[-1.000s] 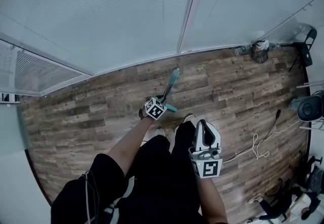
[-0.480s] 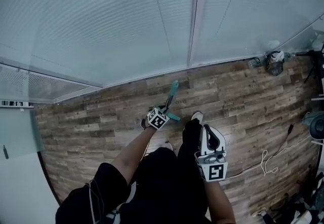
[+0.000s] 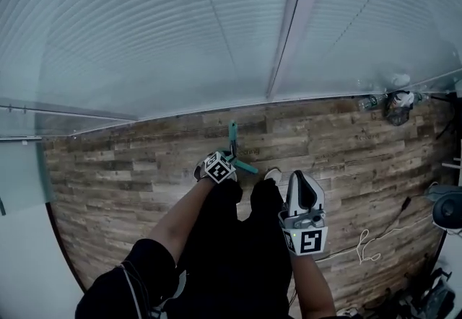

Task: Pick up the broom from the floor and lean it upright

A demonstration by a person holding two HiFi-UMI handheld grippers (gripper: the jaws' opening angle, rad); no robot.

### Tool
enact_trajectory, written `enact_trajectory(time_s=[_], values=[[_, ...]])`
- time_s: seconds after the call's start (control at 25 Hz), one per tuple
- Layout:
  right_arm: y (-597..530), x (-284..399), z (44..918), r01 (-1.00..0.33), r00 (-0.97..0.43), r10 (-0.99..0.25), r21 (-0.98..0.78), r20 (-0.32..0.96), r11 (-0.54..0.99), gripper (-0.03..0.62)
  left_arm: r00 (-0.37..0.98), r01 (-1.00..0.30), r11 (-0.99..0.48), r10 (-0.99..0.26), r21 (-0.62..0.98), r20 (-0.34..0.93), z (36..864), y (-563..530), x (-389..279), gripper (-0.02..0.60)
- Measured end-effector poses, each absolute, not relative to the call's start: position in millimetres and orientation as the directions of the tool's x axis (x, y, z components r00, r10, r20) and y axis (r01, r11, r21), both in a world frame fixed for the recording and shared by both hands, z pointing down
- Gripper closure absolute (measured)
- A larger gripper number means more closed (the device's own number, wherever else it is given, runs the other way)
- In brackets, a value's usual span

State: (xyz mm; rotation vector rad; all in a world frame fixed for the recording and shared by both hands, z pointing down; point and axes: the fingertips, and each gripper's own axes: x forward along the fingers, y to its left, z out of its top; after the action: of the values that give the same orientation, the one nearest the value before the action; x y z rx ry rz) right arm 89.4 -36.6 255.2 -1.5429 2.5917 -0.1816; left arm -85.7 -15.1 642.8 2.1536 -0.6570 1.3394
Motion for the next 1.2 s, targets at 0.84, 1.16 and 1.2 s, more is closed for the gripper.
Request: enact_trajectory(time_s=[0.84,1.16,1.2], values=[[-50.8,112.2,449.8,-0.943,-0.309,-0.949,-0.152,0.062,0.297,0.574,0.388,-0.350,-0.899,0.116,0.263,0.914,837.9,-113.4,-47.0,0.494],[-45.2,128.5,482.3,-0.948,-0.262,-0.960,-0.211,0.097,0.237,0.574,0.407,-0.362,-0.897,0.094,0.255,0.908,858.8,-158.3,-28.6,0.494],[-43.2,133.0,487.0,-0.949,-0.248,-0.963,-0.228,0.104,0.220,0.574,0.412,-0.364,-0.896,0.090,0.254,0.907,858.7,-162.1,-24.8,0.494]])
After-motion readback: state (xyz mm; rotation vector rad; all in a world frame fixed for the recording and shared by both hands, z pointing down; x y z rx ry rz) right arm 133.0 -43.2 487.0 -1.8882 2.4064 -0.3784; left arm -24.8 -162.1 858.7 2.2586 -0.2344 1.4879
